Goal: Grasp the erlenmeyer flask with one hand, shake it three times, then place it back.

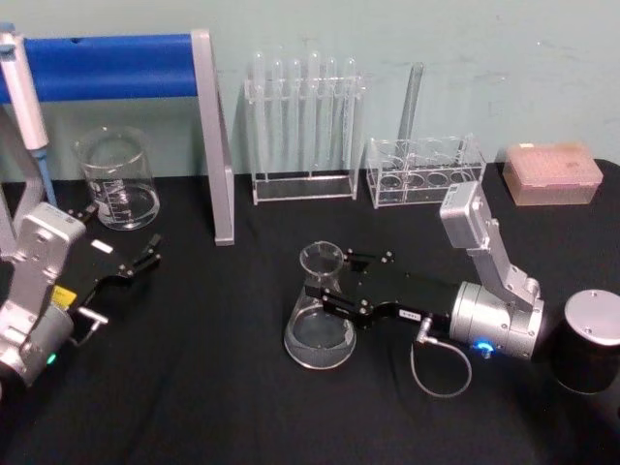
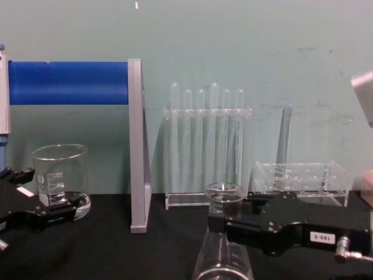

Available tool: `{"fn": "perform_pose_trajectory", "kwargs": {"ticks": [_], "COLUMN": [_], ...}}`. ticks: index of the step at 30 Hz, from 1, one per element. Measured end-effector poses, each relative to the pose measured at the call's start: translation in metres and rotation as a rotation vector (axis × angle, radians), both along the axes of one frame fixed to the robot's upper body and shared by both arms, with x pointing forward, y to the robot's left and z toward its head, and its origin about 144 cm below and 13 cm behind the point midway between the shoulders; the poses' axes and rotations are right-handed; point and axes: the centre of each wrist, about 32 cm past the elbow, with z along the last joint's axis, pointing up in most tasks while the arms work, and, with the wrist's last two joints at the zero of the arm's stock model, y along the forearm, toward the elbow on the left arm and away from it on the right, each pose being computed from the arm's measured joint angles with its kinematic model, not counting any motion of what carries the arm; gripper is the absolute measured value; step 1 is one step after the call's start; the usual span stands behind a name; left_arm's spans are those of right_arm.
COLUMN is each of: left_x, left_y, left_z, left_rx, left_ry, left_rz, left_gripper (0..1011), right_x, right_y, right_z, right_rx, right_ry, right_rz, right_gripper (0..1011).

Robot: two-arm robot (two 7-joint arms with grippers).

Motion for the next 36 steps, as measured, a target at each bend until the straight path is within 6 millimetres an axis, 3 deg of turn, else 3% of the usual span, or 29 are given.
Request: {"fn": "perform_pose_trajectory", "kwargs": {"ticks": [17,36], "left_x": [0.000,0.000], "left_y": [0.000,0.000], "left_z": [0.000,0.000], "left_rx": [0.000,0.000], "left_ry": [0.000,0.000], "left_rz": [0.000,0.000], "left_gripper": [1001,1001], "right_x": [-0.002,-0.034], "right_y": [0.002,-0.011], "right_z": [0.016,0.051], "right_rx": [0.076,0.139], "right_ry": [-0.029,-0.168], "right_rz": [0.019,-0.184], "right_gripper": [453,453]}}
